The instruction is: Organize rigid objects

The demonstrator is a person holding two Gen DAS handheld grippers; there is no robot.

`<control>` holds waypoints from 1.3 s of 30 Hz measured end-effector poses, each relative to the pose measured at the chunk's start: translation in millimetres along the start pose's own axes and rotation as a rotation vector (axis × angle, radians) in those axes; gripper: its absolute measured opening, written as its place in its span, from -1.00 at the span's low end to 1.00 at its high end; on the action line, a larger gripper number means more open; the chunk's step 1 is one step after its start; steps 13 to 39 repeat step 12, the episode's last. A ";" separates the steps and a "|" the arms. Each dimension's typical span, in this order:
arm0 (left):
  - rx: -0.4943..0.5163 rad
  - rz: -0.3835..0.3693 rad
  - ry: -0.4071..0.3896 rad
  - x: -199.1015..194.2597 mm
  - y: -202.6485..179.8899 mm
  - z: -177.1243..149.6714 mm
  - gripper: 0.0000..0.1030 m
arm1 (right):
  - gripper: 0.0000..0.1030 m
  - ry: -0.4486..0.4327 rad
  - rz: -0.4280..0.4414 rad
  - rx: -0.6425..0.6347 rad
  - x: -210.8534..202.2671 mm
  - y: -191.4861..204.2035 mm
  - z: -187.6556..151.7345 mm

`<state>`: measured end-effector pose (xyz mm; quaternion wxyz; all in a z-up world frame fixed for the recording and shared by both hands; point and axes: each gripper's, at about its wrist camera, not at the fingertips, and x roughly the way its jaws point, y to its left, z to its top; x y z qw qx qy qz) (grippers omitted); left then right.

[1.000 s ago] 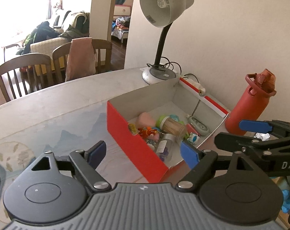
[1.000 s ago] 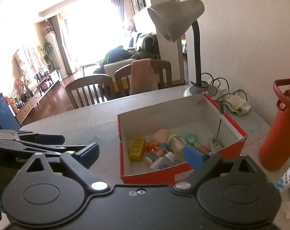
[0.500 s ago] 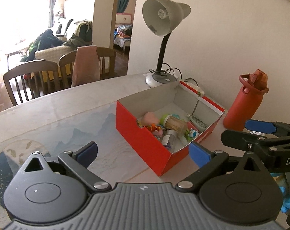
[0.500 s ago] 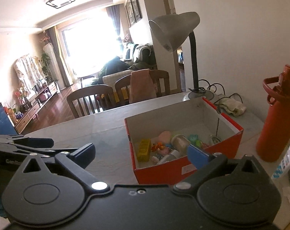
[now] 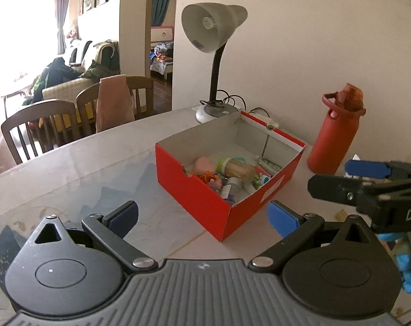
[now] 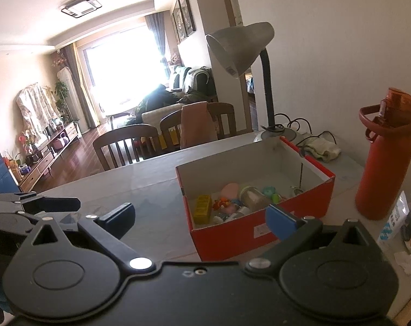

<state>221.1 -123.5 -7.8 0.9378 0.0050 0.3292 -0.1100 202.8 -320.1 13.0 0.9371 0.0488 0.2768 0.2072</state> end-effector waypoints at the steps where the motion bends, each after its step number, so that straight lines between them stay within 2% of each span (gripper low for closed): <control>1: 0.006 0.001 0.000 0.1 -1.9 -0.8 0.98 | 0.99 -0.001 -0.002 0.004 -1.5 -1.1 -0.8; 12: 0.002 -0.017 0.024 6.0 -8.2 -5.2 0.98 | 0.99 0.017 -0.027 0.034 -6.9 -11.6 -9.4; 39: 0.002 -0.017 0.024 6.0 -8.2 -5.2 0.98 | 0.99 0.017 -0.027 0.034 -6.9 -11.6 -9.4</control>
